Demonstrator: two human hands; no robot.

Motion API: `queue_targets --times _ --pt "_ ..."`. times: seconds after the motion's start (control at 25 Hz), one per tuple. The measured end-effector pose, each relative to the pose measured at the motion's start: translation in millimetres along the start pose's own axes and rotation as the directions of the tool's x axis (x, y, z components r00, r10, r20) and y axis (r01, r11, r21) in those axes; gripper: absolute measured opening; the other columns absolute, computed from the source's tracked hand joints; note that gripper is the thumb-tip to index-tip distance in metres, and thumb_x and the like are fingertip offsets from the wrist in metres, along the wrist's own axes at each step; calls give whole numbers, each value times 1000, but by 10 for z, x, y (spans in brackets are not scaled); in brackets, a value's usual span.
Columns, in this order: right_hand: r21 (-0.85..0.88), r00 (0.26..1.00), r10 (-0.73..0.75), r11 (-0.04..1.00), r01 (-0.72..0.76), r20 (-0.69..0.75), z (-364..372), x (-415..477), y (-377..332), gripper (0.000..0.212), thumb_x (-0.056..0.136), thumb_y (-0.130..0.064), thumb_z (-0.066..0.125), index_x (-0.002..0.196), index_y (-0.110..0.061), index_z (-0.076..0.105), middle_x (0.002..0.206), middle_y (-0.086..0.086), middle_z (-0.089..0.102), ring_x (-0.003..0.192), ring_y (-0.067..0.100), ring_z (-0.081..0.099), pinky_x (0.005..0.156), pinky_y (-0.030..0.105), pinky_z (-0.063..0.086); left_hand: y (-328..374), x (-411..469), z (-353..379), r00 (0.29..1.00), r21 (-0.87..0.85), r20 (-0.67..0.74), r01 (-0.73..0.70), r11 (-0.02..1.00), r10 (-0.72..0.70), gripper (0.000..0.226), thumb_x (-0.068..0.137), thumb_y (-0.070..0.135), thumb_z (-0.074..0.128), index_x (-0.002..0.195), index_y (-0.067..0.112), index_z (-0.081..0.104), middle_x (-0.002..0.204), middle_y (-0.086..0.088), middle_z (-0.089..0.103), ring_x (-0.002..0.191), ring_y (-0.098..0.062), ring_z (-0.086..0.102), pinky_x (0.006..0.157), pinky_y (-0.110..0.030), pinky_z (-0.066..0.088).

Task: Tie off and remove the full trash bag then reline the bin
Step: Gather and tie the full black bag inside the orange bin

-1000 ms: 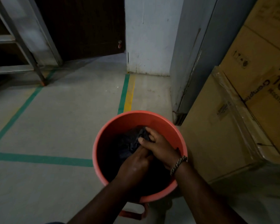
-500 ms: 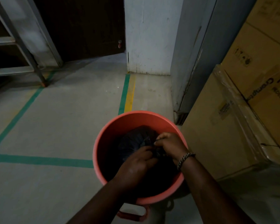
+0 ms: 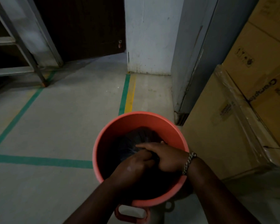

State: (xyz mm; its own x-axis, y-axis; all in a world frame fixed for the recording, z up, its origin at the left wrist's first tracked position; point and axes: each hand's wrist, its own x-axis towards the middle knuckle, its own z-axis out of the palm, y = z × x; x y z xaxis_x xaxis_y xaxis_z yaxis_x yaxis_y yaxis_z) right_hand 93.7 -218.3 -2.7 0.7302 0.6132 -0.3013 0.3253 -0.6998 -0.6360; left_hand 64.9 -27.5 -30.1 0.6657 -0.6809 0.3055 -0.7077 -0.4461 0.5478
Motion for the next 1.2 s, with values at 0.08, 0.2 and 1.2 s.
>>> queue_targets --times 0.08,0.2,1.2 --pt "-3 1000 -1 1000 1 -21 -47 -25 89 99 70 -6 71 155 -34 30 152 -2 45 141 12 38 120 37 30 -38 0 -1 995 -81 -25 96 992 -98 19 93 37 46 98 32 64 106 23 58 107 4 54 97 -27 44" --pt "-25 999 17 1000 -18 -46 -16 -43 117 96 72 -15 77 155 -33 33 139 -1 49 130 12 46 114 26 36 -71 -10 22 984 -130 10 175 976 -175 42 92 33 43 120 17 70 129 3 65 121 -6 55 105 -28 42" --pt "-174 923 -127 983 66 -364 -100 -157 38 26 74 -4 66 89 -21 80 89 -3 72 83 14 68 75 26 53 -239 129 206 865 -732 -24 327 598 -502 53 77 -20 53 113 15 71 111 5 76 105 -8 68 97 -25 50"
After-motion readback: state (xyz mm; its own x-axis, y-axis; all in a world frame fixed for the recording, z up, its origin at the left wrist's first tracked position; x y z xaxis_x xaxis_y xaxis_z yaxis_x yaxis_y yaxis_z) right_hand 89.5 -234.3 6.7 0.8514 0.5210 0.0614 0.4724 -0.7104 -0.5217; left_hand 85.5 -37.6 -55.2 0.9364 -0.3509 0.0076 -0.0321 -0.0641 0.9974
